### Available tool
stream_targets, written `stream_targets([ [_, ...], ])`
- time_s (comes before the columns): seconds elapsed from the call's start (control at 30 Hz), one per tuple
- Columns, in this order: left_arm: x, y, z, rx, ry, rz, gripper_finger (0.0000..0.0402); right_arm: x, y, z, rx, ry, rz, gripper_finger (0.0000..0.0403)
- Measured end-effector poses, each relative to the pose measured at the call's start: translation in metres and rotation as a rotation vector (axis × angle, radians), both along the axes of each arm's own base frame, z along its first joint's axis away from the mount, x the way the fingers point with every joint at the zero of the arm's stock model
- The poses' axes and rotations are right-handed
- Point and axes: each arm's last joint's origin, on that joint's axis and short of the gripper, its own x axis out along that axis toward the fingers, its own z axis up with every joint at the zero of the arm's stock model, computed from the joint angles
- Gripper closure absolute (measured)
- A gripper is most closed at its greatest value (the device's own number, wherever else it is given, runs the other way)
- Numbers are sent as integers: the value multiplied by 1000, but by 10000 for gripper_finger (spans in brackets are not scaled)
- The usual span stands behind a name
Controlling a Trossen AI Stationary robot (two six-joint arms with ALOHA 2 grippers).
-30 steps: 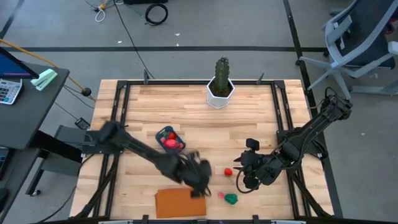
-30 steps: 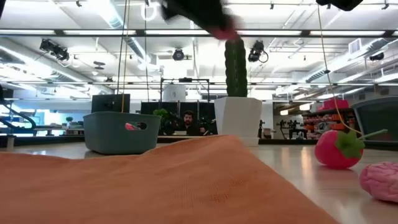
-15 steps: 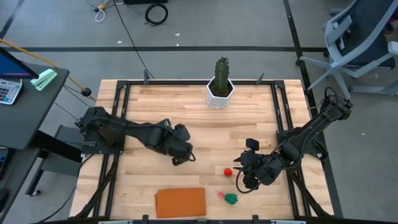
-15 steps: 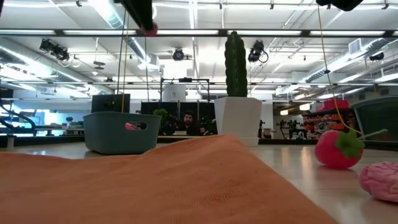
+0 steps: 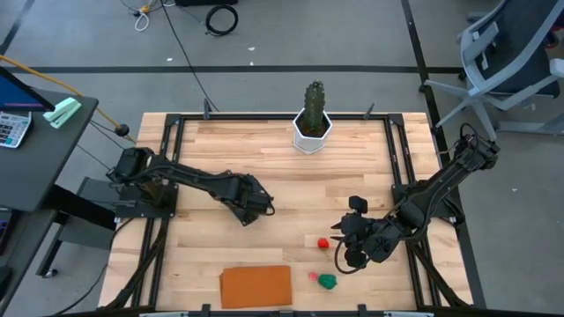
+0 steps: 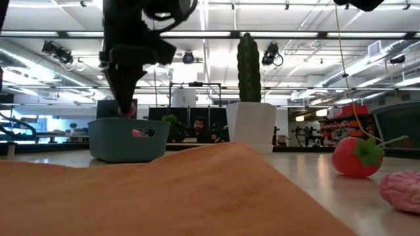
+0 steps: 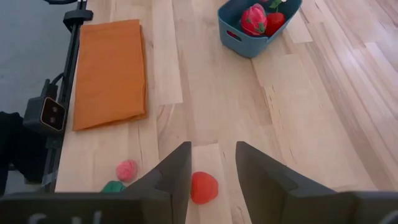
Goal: Pick and placing Produce into tupperware
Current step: Put the peach into the blue bin
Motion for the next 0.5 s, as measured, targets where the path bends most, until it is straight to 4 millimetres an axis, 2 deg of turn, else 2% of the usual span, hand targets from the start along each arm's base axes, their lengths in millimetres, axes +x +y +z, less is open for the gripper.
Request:
stream_targets([
  [0.2,-11,17,-14,-65,-4,-8,322,0,-1,0,-28,-8,-3,270],
  [0.5,-38,50,-10,-122,-77,84,332,0,-1,0,-46,-9,-2,270],
])
